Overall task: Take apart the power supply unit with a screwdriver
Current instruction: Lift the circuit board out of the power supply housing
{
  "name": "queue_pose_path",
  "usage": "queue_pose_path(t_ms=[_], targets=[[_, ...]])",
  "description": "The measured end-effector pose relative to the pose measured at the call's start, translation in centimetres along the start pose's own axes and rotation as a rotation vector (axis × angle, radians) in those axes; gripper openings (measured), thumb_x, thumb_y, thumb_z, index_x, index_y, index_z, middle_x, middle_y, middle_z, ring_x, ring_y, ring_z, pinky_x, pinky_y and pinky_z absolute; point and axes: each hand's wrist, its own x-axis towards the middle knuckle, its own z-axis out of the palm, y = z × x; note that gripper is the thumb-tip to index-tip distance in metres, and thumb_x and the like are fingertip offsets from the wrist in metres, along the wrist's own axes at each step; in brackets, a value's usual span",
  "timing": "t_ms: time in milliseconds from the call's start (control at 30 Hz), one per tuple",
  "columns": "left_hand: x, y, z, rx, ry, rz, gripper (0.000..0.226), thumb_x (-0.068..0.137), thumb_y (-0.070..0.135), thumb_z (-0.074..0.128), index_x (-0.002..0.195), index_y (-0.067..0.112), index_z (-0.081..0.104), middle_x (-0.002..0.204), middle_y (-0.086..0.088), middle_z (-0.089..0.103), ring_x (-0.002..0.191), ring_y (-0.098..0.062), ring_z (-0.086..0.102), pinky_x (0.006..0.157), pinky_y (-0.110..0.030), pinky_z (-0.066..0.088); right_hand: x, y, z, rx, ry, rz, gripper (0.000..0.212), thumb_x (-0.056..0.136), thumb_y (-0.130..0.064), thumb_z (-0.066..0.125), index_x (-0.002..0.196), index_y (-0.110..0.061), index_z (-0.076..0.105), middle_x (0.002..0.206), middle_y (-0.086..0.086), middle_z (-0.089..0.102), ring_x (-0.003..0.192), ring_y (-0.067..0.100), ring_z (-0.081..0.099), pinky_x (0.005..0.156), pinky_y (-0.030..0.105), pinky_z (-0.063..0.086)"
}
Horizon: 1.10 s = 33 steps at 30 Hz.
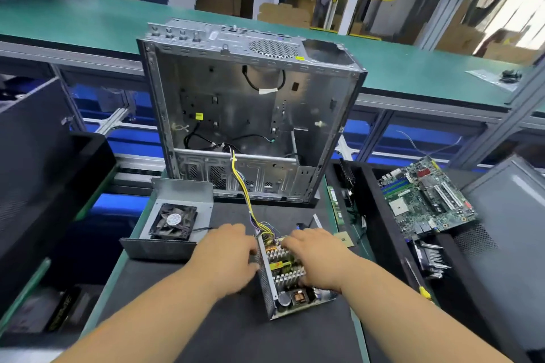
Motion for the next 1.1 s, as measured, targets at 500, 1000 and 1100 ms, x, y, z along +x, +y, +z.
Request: queue_pose_path(t_ms=[500, 1000, 1100], targets=[[2.0, -0.9, -0.1, -0.521, 0.013, -0.321, 0.060, 0.087, 0.062, 0.052, 0.137, 0.029, 0.042, 0.108, 0.005, 0.064, 0.098, -0.017, 0.061, 0.082, -0.034, 0.050, -0.9, 1.9, -2.8, 0.221, 0.011, 0.003, 0.065, 0.074, -0.035, 0.078, 0.132, -0.023, 0.052, 0.130, -0.004, 0.054, 0.117, 0.020, 0.053, 0.093, 0.033, 0.047], [0.8, 3.3, 3.3, -0.751, -0.088, -0.469, 0.079, 0.089, 0.037, 0.068, 0.153, 0.029, 0.023, 0.136, -0.001, 0.054, 0.118, -0.017, 0.054, 0.091, -0.021, 0.039, -1.2, 4.1, 0.0, 0.363, 0.019, -0.234, 0.059, 0.064, -0.045, 0.081, 0.114, -0.025, 0.055, 0.112, -0.006, 0.057, 0.102, 0.018, 0.055, 0.086, 0.039, 0.050], [0.1, 3.1, 3.8, -0.900, -0.078, -0.477, 0.071, 0.094, 0.031, 0.064, 0.153, 0.032, 0.024, 0.128, 0.007, 0.051, 0.109, -0.012, 0.054, 0.084, -0.016, 0.036, -1.4, 4.8, -0.3, 0.453, 0.005, -0.248, 0.060, 0.065, -0.041, 0.084, 0.117, -0.025, 0.057, 0.117, -0.009, 0.057, 0.105, 0.013, 0.053, 0.090, 0.032, 0.047]])
